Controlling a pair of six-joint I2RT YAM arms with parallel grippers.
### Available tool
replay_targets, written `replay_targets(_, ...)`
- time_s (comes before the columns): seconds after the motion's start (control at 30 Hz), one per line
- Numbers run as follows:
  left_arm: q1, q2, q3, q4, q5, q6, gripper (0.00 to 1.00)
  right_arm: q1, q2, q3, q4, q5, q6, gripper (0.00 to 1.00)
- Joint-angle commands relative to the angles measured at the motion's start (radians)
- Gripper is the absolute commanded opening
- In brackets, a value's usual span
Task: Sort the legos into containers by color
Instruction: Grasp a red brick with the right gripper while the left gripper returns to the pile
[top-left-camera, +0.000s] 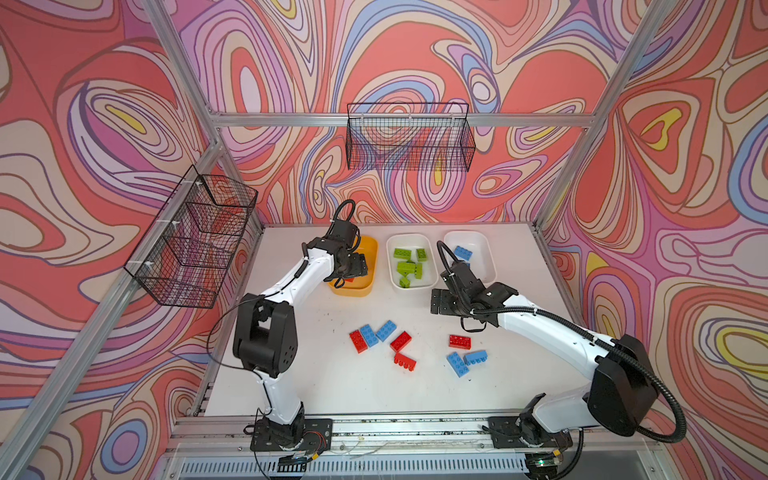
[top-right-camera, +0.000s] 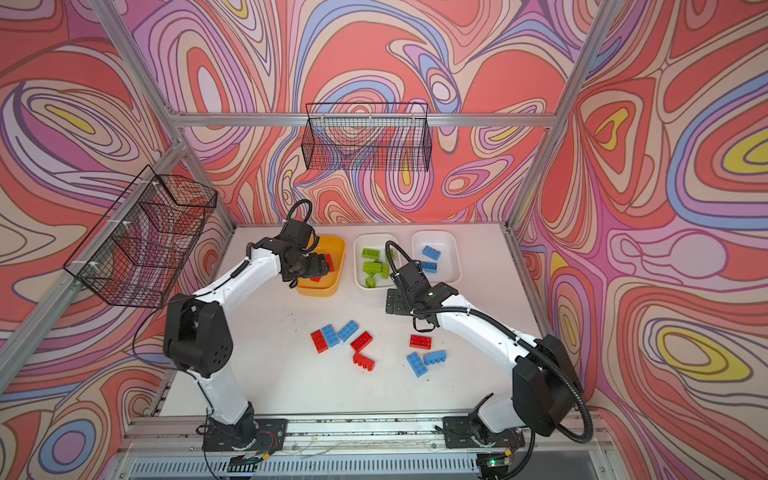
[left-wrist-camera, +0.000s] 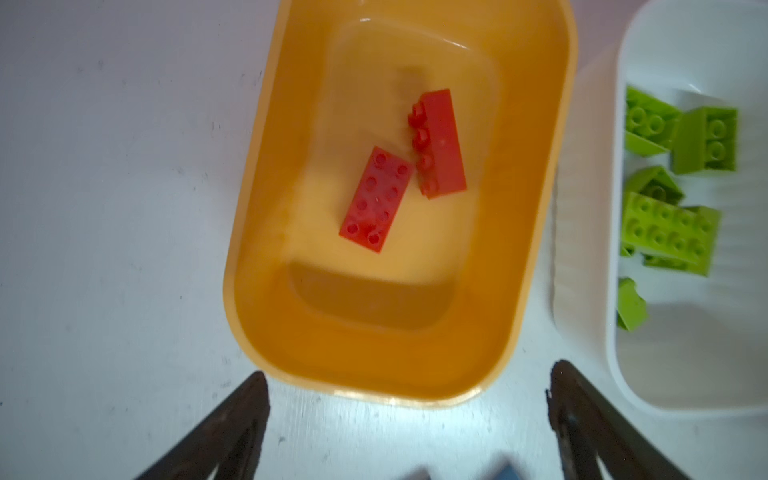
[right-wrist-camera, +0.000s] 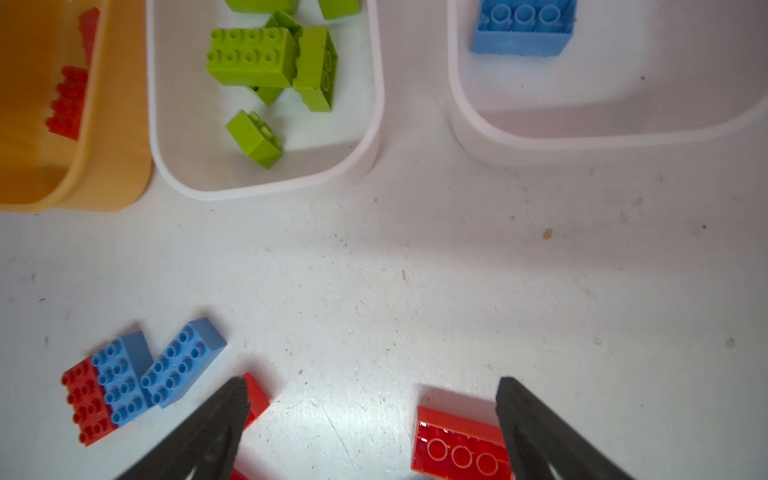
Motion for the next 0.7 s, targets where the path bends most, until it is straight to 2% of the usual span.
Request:
replay_targets(0.0,-0.084,-0.134,-0.144,0.100,-0.001,-0.015,0.97,0.007,-0.011,-0.062,-0.036,0.048,0.068,0.98)
replay_targets(0.17,-0.218,-0.339,-0.395,0.199,-0.036,-0.051,1.00,0.005,-0.020,-0.135,-0.011,0.037,0.101,0.98)
replay_targets(0.3,-0.276,-0.512,-0.585,0.280,-0.024,-0.100,1.00,0.005,-0.023,-0.196,0.016,0.020,0.127,0.98)
replay_targets(0.47,-0.283,-0.706,-0.750,0.296,0.010,-0.134,1.00,0.005,-0.023,-0.262,0.061,0.001,0.147,0.98)
replay_targets(0.67,-0.283,-0.855,-0.800,0.205,0.000,-0.129,1.00,0.006,-0.006,-0.303,0.097,-0.011,0.160,0.95)
